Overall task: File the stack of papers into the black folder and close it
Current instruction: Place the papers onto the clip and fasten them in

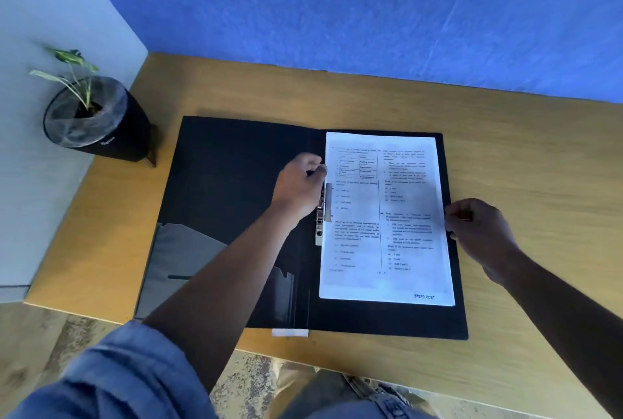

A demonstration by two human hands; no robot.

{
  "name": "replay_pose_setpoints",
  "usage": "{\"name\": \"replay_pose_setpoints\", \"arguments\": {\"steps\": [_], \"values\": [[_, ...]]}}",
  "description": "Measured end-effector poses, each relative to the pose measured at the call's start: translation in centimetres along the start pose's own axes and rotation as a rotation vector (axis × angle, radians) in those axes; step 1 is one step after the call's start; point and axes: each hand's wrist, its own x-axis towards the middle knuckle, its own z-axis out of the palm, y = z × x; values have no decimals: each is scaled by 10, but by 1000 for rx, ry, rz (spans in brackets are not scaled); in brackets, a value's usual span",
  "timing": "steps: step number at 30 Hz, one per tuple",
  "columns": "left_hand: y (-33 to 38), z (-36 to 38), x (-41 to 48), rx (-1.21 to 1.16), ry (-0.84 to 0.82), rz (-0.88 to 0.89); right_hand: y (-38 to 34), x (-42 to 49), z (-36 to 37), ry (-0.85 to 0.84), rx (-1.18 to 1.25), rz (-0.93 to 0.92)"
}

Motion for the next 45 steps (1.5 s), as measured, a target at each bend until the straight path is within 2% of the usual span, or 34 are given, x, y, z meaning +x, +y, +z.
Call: {"name": "replay_pose_setpoints", "arguments": {"steps": [2,6,8,18,22,29,33,37,40,45], "values": [[-3,1,-2,-53,-40,-60,5,-2,1,-3,2,8],[-7,-4,-14,-217,48,-81,8,-5,5,8,22,13],[-9,-6,-19,-255,28,-108,9,-5,5,7,22,17],[1,-6,-19,-275,-44,-154,4,-7,8,21,3,27],[-3,-14,-25,-324,-14,-145,4,-8,8,24,3,29],[-29,-24,-51,-242,-31,-164,3,-8,6,13,-36,18],[-38,-25,-57,-94,-24,-240,4,-8,7,15,-44,10],[-37,-27,-61,320,-24,-301,3,-10,8,24,-47,8],[-36,-23,-65,569,30,-265,3,-10,8,20,-45,10],[-45,-11,-71,684,119,-188,2,-11,7,12,-57,-1]]}}
